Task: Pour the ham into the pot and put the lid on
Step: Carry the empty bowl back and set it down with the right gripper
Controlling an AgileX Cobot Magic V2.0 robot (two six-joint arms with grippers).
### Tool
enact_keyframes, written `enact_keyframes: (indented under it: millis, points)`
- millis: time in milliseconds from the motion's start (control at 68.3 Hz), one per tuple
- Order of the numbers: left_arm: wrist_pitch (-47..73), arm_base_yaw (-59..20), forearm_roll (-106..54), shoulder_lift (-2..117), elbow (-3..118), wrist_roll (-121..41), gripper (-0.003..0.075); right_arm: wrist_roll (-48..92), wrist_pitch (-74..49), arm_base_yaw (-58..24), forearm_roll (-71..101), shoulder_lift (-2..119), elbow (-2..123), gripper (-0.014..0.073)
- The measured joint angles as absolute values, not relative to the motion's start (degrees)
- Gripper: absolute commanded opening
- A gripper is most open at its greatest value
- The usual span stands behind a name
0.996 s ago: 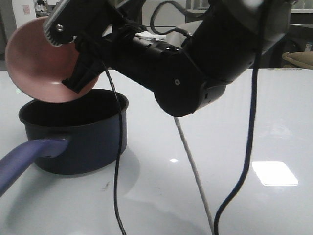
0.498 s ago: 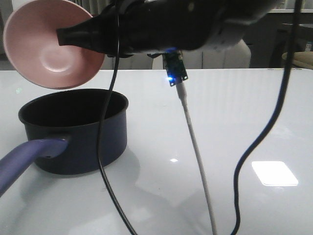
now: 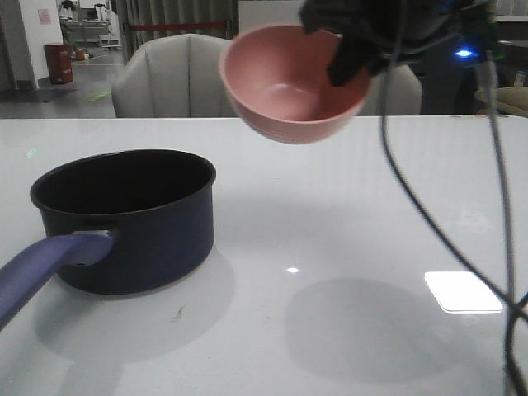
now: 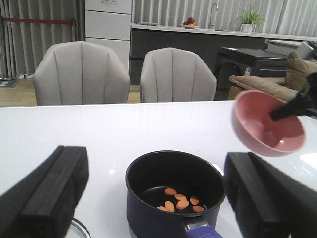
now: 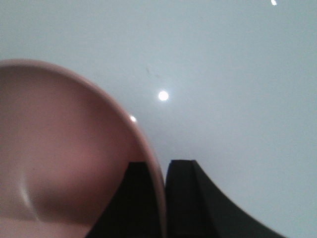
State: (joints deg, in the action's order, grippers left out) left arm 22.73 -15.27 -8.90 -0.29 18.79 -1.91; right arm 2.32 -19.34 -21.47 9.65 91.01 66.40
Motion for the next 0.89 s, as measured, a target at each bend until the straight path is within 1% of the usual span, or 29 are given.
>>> enact_keyframes:
  millis: [117,249,512,644,761,805,820,835,849,864,878,893]
  points:
    - [22.7,-15.3,-8.9,-0.3,18.8,-1.9,0.0606,2.3,-27.0,-16.9,9.7,91.1,66.3,0.0138]
    - [22.7,-15.3,-8.9,-0.3,18.8,-1.9,0.0606,2.3,-32.5,-14.2,9.5,92.2,66.3,0.0138]
    - [22.7,-15.3,-8.9,-0.3,18.8,-1.9,0.0606,2.3,-37.6,-10.7,9.5,97.3,66.3,0.0138]
    - [22.7,-15.3,-8.9,-0.3,18.8,-1.9,0.0606,2.3,-38.2,-10.4,9.5,99.6,66.3,0.0146]
    - [22.7,-15.3,-8.9,-0.3,18.8,-1.9,0.0606,2.3,-38.2,-10.4,10.2,101.5,66.3,0.0209]
    - [22.7,-15.3,-8.9,-0.3,18.8,-1.9,0.0606,2.3,-38.3,-10.4,10.6,102.5,66.3,0.0269]
    - [22.7,-15.3,-8.9,-0.3,18.8,-1.9,0.0606,2.3,-38.3,-10.4,10.6,102.5,66.3,0.0269]
    - [22.7,-15.3,-8.9,-0.3,18.8,-1.9,0.0606,2.3,-38.3,-10.4,10.6,103.0,66.3,0.0314]
    - [22.7,-15.3,-8.9,-0.3,18.8,-1.9,0.0606,2.3,-38.3,-10.4,10.6,103.0,66.3,0.0314]
    - [22.7,-15.3,-8.9,-0.3,18.8,-1.9,0.0606,2.2,-38.3,-10.4,10.6,103.2,66.3,0.0351]
    - [22.7,-15.3,-8.9,-0.3,18.8,-1.9,0.0606,2.2,-38.3,-10.4,10.6,103.2,66.3,0.0351]
    - [22.7,-15.3,-8.9,-0.3,18.8,-1.9,0.0606,2.2,-38.3,-10.4,10.6,103.7,66.3,0.0377]
